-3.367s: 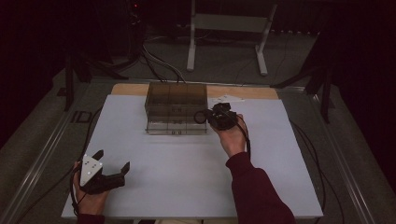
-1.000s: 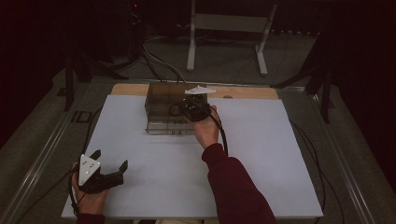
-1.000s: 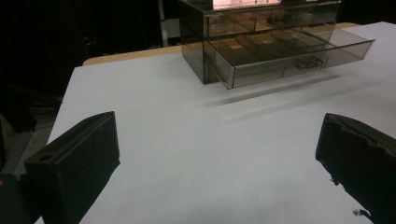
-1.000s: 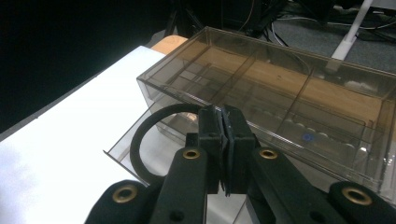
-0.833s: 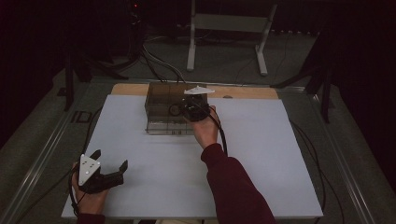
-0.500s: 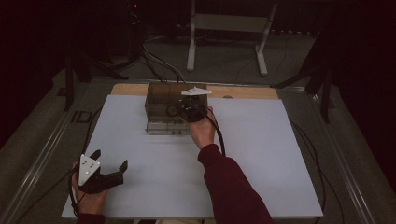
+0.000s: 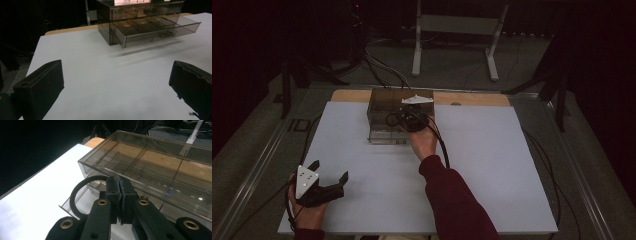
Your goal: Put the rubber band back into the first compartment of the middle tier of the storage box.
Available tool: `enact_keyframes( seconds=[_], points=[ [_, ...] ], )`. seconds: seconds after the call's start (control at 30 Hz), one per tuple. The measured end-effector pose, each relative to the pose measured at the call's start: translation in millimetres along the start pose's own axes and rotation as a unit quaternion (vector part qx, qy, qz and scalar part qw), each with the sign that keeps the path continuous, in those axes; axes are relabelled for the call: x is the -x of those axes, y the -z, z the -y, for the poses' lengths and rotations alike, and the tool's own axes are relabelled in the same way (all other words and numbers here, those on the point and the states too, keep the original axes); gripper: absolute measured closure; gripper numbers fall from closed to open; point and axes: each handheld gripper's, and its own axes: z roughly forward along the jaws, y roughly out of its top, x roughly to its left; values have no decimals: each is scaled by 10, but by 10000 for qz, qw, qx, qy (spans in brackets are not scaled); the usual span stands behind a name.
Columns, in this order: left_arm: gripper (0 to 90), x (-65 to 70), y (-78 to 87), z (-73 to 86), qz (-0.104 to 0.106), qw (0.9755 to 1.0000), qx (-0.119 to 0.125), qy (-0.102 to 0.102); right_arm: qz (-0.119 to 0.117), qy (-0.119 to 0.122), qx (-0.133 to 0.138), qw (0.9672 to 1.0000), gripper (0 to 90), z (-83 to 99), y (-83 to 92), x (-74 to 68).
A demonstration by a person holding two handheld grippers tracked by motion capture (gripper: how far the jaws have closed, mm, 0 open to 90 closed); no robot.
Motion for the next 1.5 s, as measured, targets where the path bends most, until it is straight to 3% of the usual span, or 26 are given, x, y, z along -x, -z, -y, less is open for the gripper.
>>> enact_keyframes(
  seconds=[0.57,1.5],
  points=[
    [4,1,7,-1,-2,10000,3,-13,-123,-119,0,9999,888,44,-116,-75],
    [4,-6,26,-6,-23,10000,35,3,-35,-156,-200,9997,886,144,-330,-137]
  ],
)
